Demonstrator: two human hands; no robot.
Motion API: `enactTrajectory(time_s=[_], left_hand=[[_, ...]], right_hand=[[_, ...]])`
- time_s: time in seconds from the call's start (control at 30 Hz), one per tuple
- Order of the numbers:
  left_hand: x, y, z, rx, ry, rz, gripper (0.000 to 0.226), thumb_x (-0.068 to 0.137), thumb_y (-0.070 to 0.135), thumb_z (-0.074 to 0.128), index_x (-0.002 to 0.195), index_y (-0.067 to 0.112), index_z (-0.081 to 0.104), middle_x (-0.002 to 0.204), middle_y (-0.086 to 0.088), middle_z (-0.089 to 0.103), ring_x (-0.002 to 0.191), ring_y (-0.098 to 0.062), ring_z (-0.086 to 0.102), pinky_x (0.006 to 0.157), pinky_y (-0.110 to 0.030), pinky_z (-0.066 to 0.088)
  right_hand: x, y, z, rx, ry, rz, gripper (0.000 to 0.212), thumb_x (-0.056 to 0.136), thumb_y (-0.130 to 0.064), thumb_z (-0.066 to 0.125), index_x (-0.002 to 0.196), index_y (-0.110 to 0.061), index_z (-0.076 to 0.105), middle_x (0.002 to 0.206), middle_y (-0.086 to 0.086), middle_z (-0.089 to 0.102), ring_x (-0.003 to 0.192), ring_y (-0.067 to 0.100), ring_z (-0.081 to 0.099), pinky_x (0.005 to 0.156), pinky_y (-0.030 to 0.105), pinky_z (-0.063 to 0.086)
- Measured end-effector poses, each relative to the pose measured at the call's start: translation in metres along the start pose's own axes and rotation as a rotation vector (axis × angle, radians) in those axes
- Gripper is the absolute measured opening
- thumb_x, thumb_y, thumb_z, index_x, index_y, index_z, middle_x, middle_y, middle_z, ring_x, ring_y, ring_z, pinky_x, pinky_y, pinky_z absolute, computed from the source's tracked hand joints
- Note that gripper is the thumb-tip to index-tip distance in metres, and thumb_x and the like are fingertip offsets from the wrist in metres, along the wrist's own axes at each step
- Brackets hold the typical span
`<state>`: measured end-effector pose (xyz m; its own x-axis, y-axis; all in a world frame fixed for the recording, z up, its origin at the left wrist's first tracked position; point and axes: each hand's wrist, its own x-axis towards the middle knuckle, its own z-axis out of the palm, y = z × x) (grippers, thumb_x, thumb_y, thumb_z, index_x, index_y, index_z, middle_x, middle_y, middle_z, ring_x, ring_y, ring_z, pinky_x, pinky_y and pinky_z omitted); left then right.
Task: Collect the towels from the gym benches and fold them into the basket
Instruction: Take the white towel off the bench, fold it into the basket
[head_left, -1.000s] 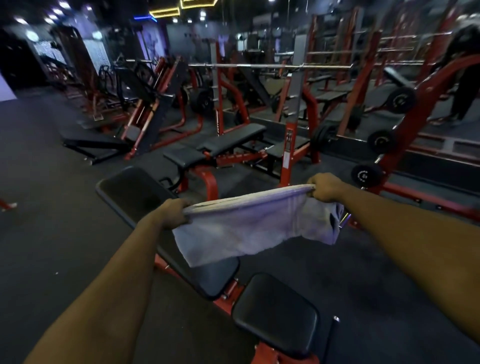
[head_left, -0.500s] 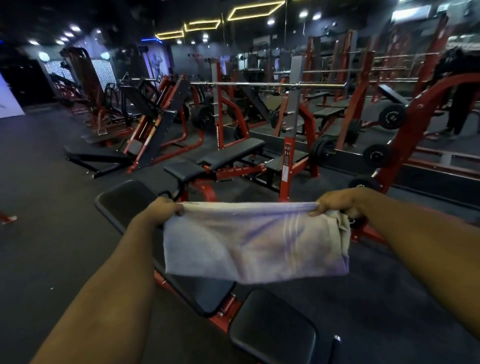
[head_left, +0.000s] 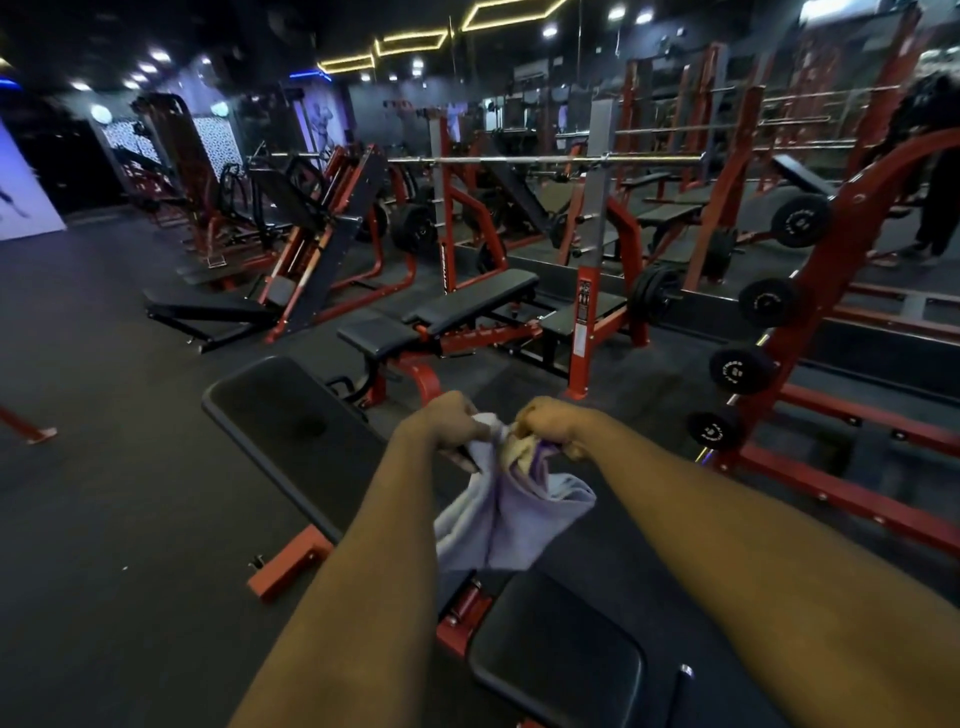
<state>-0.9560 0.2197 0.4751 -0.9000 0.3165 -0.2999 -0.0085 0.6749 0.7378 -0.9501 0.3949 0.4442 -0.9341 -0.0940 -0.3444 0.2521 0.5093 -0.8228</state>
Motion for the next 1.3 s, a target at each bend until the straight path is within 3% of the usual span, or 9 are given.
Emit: enactTrajectory(time_s=[0.13,0.23,0.4,0.5,0.57,0.67,0.83,1.0,1.3], left_hand=[[0.004,0.009,0.006,-0.178,-0.091,0.038,0.013,0.089,0.001,0.046,0.09,-0.001,0.059,0.081,-0.024,0.067,0.081,-0.042,0.071,0.07,-0.045,0.058],[0.009,0.005,0.003,-0.312,-0.091,0.073,0.025,0.083,-0.008,0.04,0.1,0.006,0.052,0.09,-0.025,0.07,0.087,-0.039,0.071,0.066,-0.036,0.054],[0.021,-0.016,-0.003,0.041,0.33,0.284,0.035,0.075,0.013,0.062,0.105,0.019,0.045,0.105,-0.009,0.062,0.099,-0.029,0.058,0.081,-0.041,0.047],[0.016,-0.025,-0.009,0.383,0.025,0.234,0.085,0.055,0.037,0.068,0.134,0.026,0.039,0.128,0.0,0.043,0.12,-0.021,0.04,0.102,-0.037,0.037],[0.014,-0.03,-0.007,0.399,-0.21,0.164,0.08,0.046,0.044,0.072,0.119,0.017,0.055,0.114,0.001,0.059,0.108,-0.019,0.055,0.093,-0.027,0.047],[0.017,-0.04,0.0,0.288,-0.333,0.031,0.056,0.057,0.033,0.078,0.107,0.01,0.068,0.096,-0.006,0.067,0.086,-0.022,0.064,0.084,-0.041,0.056],[0.023,-0.026,0.008,0.302,0.039,0.145,0.017,0.079,0.022,0.068,0.09,0.009,0.067,0.075,-0.003,0.061,0.074,-0.021,0.058,0.057,-0.028,0.051],[0.026,-0.006,0.026,0.051,0.461,0.34,0.012,0.074,0.023,0.06,0.081,0.015,0.055,0.079,-0.002,0.061,0.075,-0.019,0.055,0.066,-0.028,0.038],[0.028,0.023,0.068,-0.096,0.517,0.485,0.016,0.092,0.003,0.052,0.107,0.008,0.049,0.1,-0.005,0.062,0.089,-0.015,0.055,0.072,-0.022,0.038]], right_hand=[[-0.018,-0.019,0.005,0.111,-0.09,-0.16,0.017,0.086,-0.004,0.054,0.101,-0.003,0.061,0.086,0.011,0.059,0.083,0.023,0.056,0.074,0.032,0.047],[-0.019,-0.011,-0.002,0.101,-0.094,-0.245,0.025,0.085,-0.009,0.067,0.109,-0.011,0.058,0.1,0.004,0.063,0.097,0.017,0.061,0.092,0.034,0.052],[-0.018,-0.006,-0.023,-0.184,-0.052,-0.314,0.056,0.074,0.0,0.066,0.123,-0.024,0.056,0.119,0.001,0.059,0.109,0.019,0.059,0.092,0.041,0.056],[-0.028,-0.011,-0.04,-0.233,-0.144,-0.339,0.065,0.071,0.012,0.055,0.126,-0.023,0.058,0.125,-0.001,0.057,0.113,0.014,0.056,0.094,0.034,0.054],[-0.029,-0.007,-0.052,-0.207,-0.133,-0.328,0.066,0.071,0.017,0.05,0.124,-0.021,0.061,0.126,0.0,0.057,0.113,0.015,0.057,0.092,0.034,0.055],[-0.026,0.009,-0.07,-0.178,-0.053,-0.282,0.063,0.073,0.013,0.054,0.119,-0.027,0.064,0.127,-0.001,0.055,0.114,0.017,0.056,0.092,0.036,0.056],[-0.023,0.049,-0.094,-0.378,0.192,-0.118,0.028,0.07,-0.01,0.072,0.099,-0.01,0.071,0.098,0.007,0.069,0.093,0.022,0.064,0.081,0.033,0.054],[-0.024,0.081,-0.104,-0.166,0.453,-0.084,0.019,0.072,-0.02,0.078,0.084,-0.009,0.071,0.084,0.011,0.071,0.073,0.019,0.061,0.06,0.025,0.044],[-0.051,0.114,-0.114,0.032,0.716,-0.193,0.017,0.076,-0.014,0.074,0.079,-0.01,0.058,0.075,0.001,0.06,0.071,0.015,0.051,0.065,0.032,0.041]])
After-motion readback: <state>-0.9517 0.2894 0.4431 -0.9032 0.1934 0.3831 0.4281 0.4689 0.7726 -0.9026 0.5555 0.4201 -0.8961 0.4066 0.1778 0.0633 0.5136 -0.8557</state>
